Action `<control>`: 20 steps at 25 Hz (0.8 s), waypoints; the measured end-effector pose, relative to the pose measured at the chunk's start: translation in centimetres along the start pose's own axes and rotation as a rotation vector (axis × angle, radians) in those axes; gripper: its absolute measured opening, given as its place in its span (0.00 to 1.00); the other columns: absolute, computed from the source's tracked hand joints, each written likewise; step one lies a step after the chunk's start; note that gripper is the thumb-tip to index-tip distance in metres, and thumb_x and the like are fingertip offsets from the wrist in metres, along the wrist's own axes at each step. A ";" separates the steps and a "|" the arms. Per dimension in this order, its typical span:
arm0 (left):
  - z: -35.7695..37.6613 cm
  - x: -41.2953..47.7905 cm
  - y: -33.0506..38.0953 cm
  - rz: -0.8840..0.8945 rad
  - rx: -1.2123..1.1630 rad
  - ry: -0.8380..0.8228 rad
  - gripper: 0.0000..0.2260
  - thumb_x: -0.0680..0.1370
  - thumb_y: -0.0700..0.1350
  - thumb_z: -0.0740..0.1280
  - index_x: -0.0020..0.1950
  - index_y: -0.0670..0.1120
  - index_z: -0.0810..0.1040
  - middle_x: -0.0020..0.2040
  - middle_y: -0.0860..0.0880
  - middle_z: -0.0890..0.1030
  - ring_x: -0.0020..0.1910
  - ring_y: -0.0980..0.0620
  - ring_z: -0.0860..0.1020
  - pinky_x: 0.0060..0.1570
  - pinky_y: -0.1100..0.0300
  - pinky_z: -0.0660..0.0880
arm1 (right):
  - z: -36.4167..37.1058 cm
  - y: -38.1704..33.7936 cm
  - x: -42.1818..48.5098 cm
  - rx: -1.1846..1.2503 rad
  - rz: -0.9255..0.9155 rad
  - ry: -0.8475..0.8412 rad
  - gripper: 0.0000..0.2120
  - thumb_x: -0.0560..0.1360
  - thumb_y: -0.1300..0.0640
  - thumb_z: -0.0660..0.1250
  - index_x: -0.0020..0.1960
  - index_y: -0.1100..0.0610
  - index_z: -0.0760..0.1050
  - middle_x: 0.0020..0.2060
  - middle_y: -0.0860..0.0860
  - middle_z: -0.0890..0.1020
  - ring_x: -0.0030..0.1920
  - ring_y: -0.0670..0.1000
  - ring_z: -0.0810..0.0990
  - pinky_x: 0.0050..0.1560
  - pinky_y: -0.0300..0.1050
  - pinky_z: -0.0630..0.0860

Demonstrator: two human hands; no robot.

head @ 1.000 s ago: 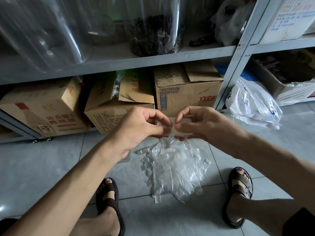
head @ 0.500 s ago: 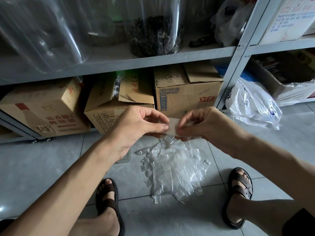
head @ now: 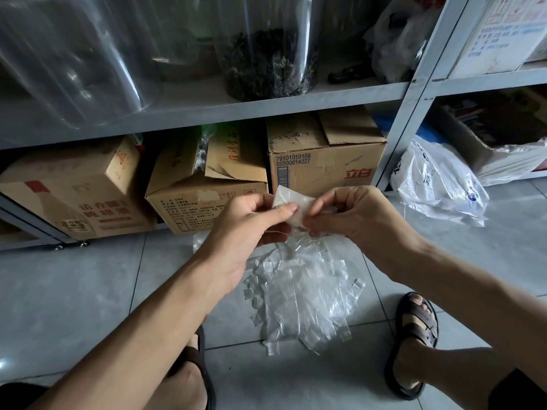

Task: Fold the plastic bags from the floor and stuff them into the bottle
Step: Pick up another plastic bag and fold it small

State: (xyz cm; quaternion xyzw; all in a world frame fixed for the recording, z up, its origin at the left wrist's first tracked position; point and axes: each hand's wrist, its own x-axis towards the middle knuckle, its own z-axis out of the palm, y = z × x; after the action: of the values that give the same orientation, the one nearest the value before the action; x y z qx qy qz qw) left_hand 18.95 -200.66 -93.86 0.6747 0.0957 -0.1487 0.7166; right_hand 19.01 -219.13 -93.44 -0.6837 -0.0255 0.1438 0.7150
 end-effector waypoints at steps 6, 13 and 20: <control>-0.7 0.1 0.5 0.050 -0.048 0.136 0.04 0.76 0.39 0.72 0.49 0.39 0.83 0.43 0.41 0.85 0.41 0.47 0.82 0.43 0.54 0.83 | -0.1 0.1 -0.4 -0.226 0.107 -0.189 0.08 0.71 0.66 0.74 0.49 0.60 0.85 0.46 0.56 0.87 0.46 0.54 0.84 0.52 0.44 0.82; -0.8 -0.1 0.3 0.134 0.105 0.037 0.01 0.76 0.39 0.73 0.46 0.43 0.84 0.42 0.44 0.86 0.40 0.51 0.84 0.43 0.59 0.80 | -0.2 -0.2 0.1 -0.046 0.079 -0.084 0.06 0.72 0.61 0.73 0.46 0.62 0.80 0.40 0.54 0.84 0.42 0.50 0.83 0.50 0.43 0.81; -0.4 -0.2 -0.4 0.025 0.118 -0.074 0.15 0.69 0.46 0.76 0.52 0.41 0.83 0.46 0.44 0.87 0.47 0.46 0.86 0.49 0.57 0.81 | 0.2 -0.4 -0.1 -0.090 0.073 -0.007 0.05 0.72 0.68 0.72 0.47 0.66 0.81 0.39 0.57 0.86 0.36 0.49 0.84 0.37 0.37 0.79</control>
State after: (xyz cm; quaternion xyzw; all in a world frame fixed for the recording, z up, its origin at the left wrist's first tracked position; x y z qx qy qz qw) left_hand 18.66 -200.27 -94.15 0.7110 0.0516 -0.1701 0.6804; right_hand 18.98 -218.93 -93.03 -0.7151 -0.0095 0.1707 0.6778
